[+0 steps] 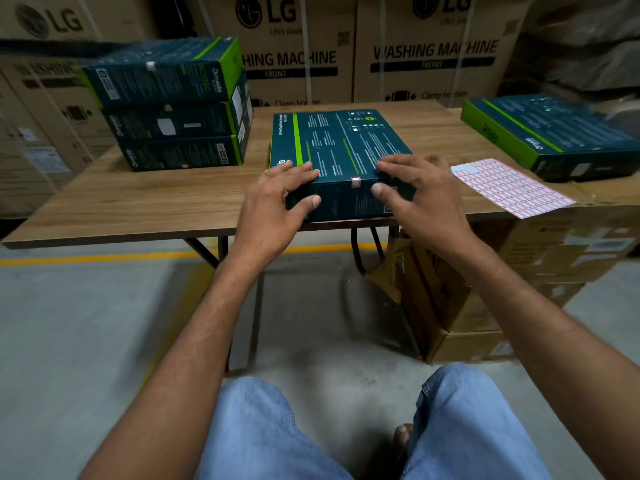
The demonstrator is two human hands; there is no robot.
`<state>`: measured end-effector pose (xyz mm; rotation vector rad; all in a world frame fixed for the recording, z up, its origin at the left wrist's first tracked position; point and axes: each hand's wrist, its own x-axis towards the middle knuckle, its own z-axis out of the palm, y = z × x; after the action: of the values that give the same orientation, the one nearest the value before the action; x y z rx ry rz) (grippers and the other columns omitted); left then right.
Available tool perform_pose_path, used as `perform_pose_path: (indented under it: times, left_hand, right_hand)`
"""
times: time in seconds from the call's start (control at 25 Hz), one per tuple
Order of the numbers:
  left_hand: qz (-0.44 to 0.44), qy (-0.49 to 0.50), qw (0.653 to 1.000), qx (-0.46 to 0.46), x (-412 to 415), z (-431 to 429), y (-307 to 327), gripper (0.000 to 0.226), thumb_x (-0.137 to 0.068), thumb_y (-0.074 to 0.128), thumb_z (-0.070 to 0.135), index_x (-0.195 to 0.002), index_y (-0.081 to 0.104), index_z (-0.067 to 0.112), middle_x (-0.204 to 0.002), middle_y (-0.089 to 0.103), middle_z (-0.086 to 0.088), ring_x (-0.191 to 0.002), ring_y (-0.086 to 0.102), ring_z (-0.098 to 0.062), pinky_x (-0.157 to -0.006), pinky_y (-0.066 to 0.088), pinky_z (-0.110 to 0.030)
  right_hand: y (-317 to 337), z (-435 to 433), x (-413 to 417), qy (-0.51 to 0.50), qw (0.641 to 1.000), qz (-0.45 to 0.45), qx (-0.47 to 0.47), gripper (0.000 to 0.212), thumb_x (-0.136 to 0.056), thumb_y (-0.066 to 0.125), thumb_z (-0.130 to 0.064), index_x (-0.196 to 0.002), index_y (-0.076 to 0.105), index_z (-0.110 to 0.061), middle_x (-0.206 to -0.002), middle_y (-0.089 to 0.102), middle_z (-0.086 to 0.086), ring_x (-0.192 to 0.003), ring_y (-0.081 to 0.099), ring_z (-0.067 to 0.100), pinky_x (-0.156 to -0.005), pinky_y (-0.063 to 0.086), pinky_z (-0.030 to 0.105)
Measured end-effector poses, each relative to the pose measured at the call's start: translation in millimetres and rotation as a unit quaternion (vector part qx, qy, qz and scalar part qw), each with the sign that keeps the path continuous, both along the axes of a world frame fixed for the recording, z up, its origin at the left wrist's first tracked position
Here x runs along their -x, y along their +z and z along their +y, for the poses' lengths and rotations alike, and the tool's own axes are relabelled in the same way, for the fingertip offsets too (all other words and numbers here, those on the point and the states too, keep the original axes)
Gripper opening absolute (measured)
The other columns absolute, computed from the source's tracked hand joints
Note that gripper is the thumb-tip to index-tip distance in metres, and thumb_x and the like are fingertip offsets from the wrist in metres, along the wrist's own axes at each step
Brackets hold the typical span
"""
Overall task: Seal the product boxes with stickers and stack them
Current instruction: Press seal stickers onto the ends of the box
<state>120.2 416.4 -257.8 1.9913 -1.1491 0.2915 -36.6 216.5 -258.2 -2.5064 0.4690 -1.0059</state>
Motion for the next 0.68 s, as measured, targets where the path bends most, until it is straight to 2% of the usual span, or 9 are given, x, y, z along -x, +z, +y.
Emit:
perform_pose_path:
  times: [0.08,0.16,0.24,0.32,0.4,0.48,0.52,0.6,0.68]
  left_hand:
    - [0.018,0.009,1.0,0.012,6.9,0.3,-1.9,0.039,-0.099,0.071,0.033,-0.137,0.069,0.027,-0.148,0.061,0.011,-0.145,0.043,-0.008,-0.119,0.033,-0.029]
    - [0.067,0.034,0.995,0.071,9.1,-3.3,1.0,0.04,-0.103,0.063,0.043,-0.139,0.066,0.026,-0.151,0.058,0.007,-0.143,0.046,-0.007,-0.113,0.037,-0.023]
    - [0.135,0.081,0.984,0.084,3.2,-7.9,6.8,0.058,-0.104,0.054,0.057,-0.152,0.053,0.024,-0.158,0.052,0.002,-0.146,0.045,-0.014,-0.116,0.038,-0.032]
    - [0.242,0.101,0.963,0.055,-7.2,-13.6,12.4,0.083,-0.095,0.049,0.077,-0.158,0.043,0.024,-0.159,0.051,-0.001,-0.145,0.048,-0.022,-0.119,0.04,-0.047]
    - [0.35,0.096,0.93,0.063,-13.0,-16.8,15.3,0.095,-0.078,0.058,0.085,-0.15,0.053,0.023,-0.144,0.064,-0.002,-0.132,0.06,-0.025,-0.113,0.048,-0.051]
    - [0.407,0.076,0.904,0.109,-14.2,-15.8,17.7,0.082,-0.076,0.074,0.069,-0.139,0.062,0.017,-0.126,0.074,-0.003,-0.115,0.071,-0.022,-0.102,0.058,-0.051]
    - [0.413,0.064,0.9,0.126,-13.4,-13.9,18.1,0.075,-0.08,0.08,0.058,-0.139,0.062,0.014,-0.125,0.074,-0.004,-0.112,0.073,-0.021,-0.099,0.06,-0.048]
    - [0.398,0.046,0.902,0.161,-14.3,-10.4,15.8,0.066,-0.089,0.083,0.036,-0.143,0.056,0.011,-0.127,0.073,-0.001,-0.11,0.073,-0.01,-0.096,0.061,-0.033]
    - [0.363,0.036,0.908,0.203,-14.7,-9.7,18.5,0.055,-0.093,0.079,0.016,-0.14,0.05,0.011,-0.121,0.072,0.004,-0.099,0.073,0.002,-0.083,0.059,-0.018]
  right_hand:
    - [1.3,0.1,0.4,-0.063,0.997,-0.029,-0.044,0.041,-0.103,0.057,-0.049,-0.134,0.069,-0.025,-0.145,0.06,-0.008,-0.129,0.042,0.014,-0.101,0.042,0.038]
    - [8.4,-1.7,-2.7,-0.093,0.991,-0.022,-0.096,0.049,-0.105,0.046,-0.06,-0.135,0.068,-0.027,-0.146,0.06,-0.004,-0.134,0.048,0.019,-0.097,0.042,0.035]
    - [16.4,-1.2,-6.2,-0.079,0.981,-0.023,-0.178,0.059,-0.104,0.038,-0.067,-0.139,0.064,-0.028,-0.135,0.067,-0.001,-0.126,0.06,0.02,-0.085,0.049,0.031]
    - [23.6,-3.3,-12.8,-0.089,0.966,-0.007,-0.241,0.06,-0.105,0.041,-0.064,-0.146,0.056,-0.024,-0.127,0.066,-0.004,-0.113,0.063,0.016,-0.079,0.046,0.029]
    - [26.4,-9.4,-20.8,-0.085,0.944,0.009,-0.317,0.058,-0.102,0.059,-0.053,-0.148,0.052,-0.019,-0.124,0.067,-0.002,-0.101,0.067,0.014,-0.081,0.055,0.033]
    - [24.7,-17.3,-23.4,-0.06,0.921,-0.017,-0.385,0.064,-0.093,0.075,-0.043,-0.148,0.052,-0.016,-0.121,0.071,0.003,-0.093,0.074,0.016,-0.082,0.064,0.041]
    - [22.8,-19.9,-21.7,-0.048,0.914,-0.035,-0.402,0.067,-0.091,0.079,-0.039,-0.148,0.053,-0.016,-0.12,0.072,0.002,-0.093,0.075,0.016,-0.083,0.065,0.041]
    - [20.3,-23.6,-17.2,-0.022,0.92,-0.065,-0.386,0.064,-0.089,0.082,-0.03,-0.146,0.055,-0.017,-0.121,0.071,-0.003,-0.099,0.074,0.013,-0.086,0.063,0.037]
    - [24.7,-26.8,-15.2,0.008,0.932,-0.097,-0.348,0.062,-0.088,0.083,-0.021,-0.144,0.056,-0.02,-0.122,0.07,-0.008,-0.105,0.07,0.006,-0.085,0.061,0.026]
